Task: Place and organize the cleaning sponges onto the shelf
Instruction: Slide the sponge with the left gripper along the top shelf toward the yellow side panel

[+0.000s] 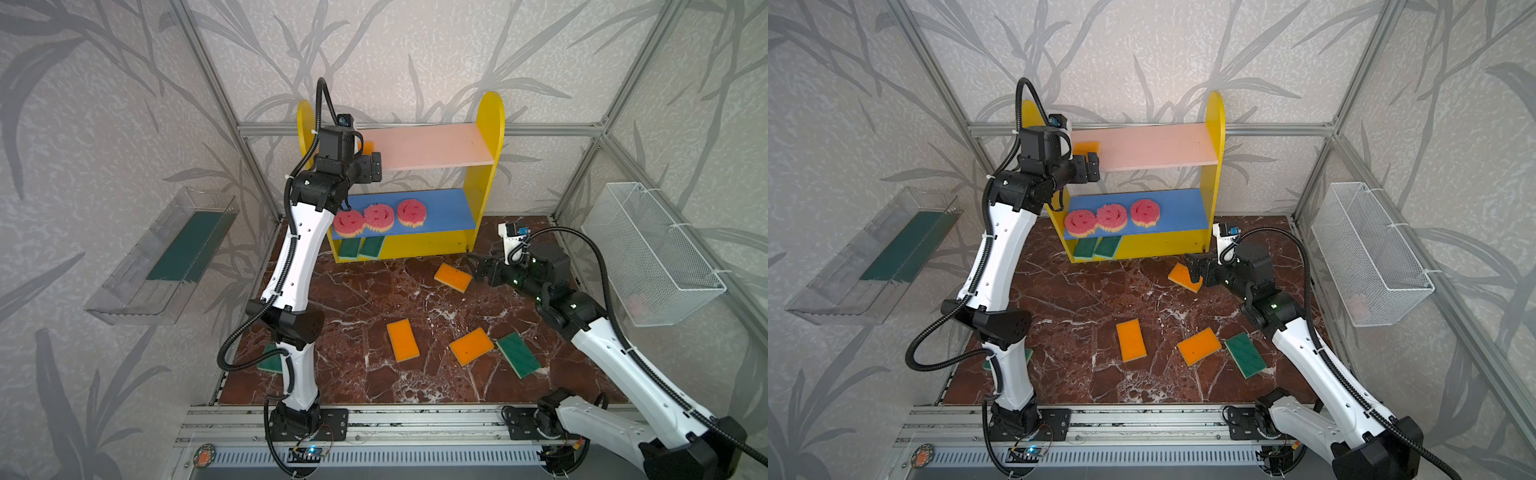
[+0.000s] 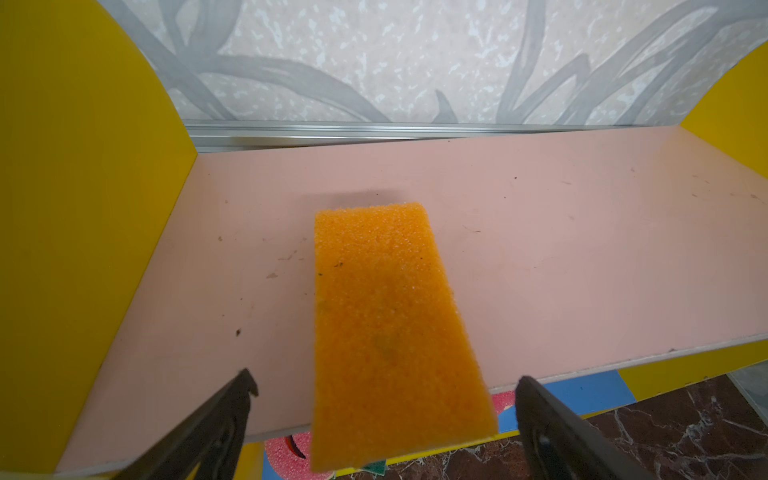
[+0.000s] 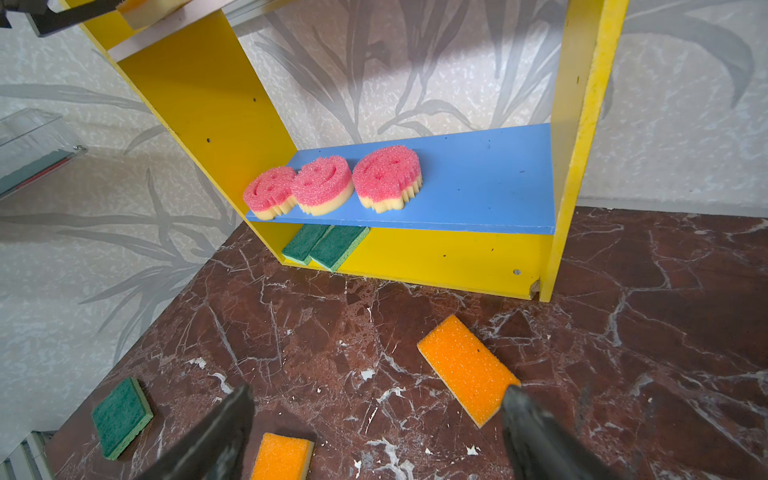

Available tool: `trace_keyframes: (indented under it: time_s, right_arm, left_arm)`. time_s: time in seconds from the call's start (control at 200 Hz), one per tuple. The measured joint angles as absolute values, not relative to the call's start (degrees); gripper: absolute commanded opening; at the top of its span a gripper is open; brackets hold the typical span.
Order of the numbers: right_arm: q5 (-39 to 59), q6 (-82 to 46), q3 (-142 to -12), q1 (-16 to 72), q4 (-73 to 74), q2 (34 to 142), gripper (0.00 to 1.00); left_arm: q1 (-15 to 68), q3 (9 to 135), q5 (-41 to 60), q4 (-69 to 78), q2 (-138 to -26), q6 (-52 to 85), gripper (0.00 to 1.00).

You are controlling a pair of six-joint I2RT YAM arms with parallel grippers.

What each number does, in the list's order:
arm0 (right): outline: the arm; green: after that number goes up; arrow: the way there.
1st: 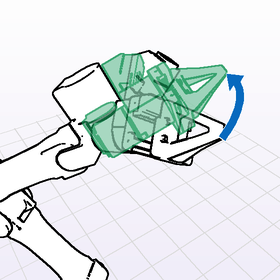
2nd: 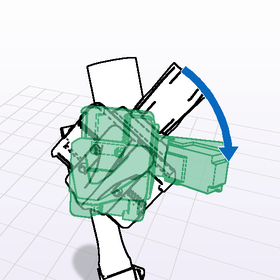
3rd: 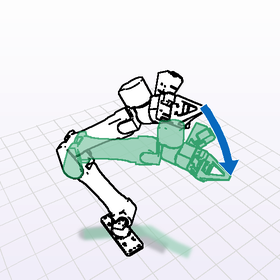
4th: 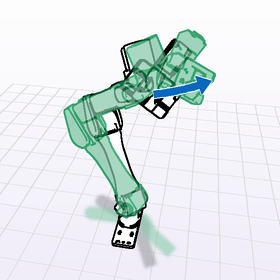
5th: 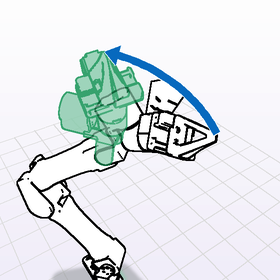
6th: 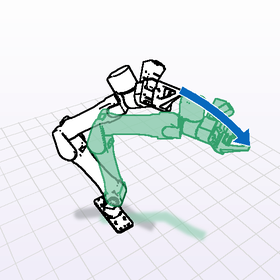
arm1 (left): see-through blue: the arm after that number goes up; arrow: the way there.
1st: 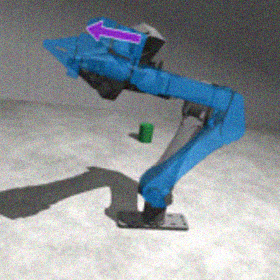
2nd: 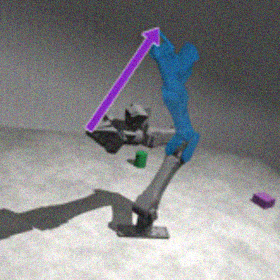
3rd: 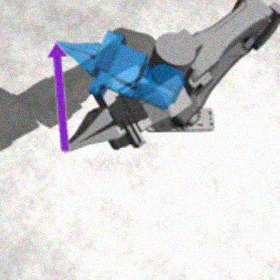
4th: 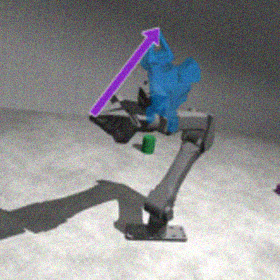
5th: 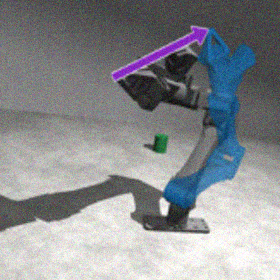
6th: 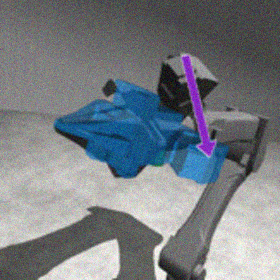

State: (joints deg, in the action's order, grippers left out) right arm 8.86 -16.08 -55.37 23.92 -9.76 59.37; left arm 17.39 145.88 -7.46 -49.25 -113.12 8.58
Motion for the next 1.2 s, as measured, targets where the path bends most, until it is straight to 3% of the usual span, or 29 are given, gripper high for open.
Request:
trace_keyframes:
  time_s: [0.74,1.199]
  right_arm:
    - [9.13,-15.57,-55.44,23.92,-10.57,60.8,0.91]
    - [9.5,-15.57,-55.33,23.92,-10.5,60.84,0.91]
  left_arm:
    - [20.29,143.79,-10.52,-47.57,-113.8,8.47,0.98]
    - [22.46,143.79,-16.4,-47.59,-114.8,5.58,0.79]
